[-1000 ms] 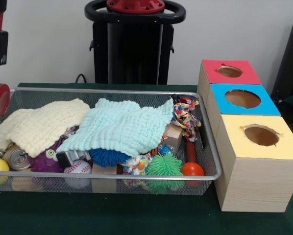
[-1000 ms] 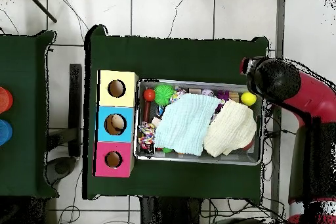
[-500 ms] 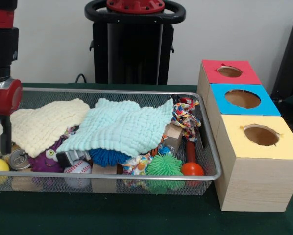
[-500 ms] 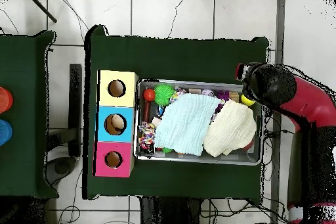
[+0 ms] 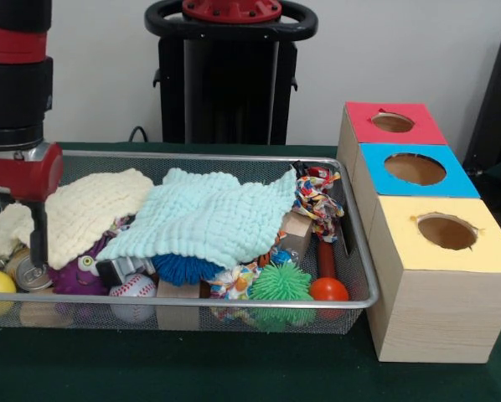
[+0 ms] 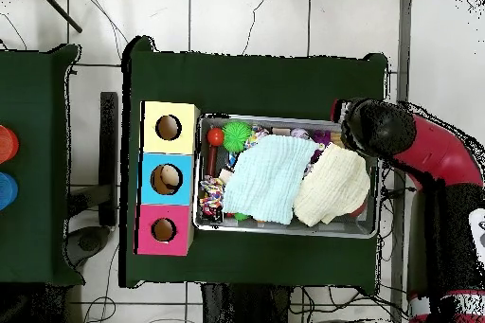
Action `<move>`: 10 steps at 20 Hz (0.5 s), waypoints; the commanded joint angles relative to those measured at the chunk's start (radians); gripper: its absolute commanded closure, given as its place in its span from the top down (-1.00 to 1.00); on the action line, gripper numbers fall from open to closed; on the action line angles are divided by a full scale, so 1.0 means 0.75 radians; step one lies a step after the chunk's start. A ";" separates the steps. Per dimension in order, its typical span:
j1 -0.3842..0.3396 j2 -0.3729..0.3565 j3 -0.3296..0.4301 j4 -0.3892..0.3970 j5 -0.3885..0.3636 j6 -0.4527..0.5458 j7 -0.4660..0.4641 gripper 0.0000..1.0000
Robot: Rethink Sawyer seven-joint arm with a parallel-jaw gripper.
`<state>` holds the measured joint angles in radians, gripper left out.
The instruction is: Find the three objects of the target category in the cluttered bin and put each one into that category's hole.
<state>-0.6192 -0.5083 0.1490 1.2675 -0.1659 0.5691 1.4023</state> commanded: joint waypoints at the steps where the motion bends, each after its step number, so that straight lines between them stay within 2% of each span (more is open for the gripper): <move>1: 0.103 0.028 -0.106 0.121 0.060 0.030 0.410 1.00; 6: 0.185 -0.031 -0.248 0.137 0.112 0.092 0.521 1.00; 10: 0.277 -0.058 -0.395 0.114 0.163 0.151 0.659 1.00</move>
<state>-0.4656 -0.5151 -0.0281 1.2781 -0.1053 0.5691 1.4917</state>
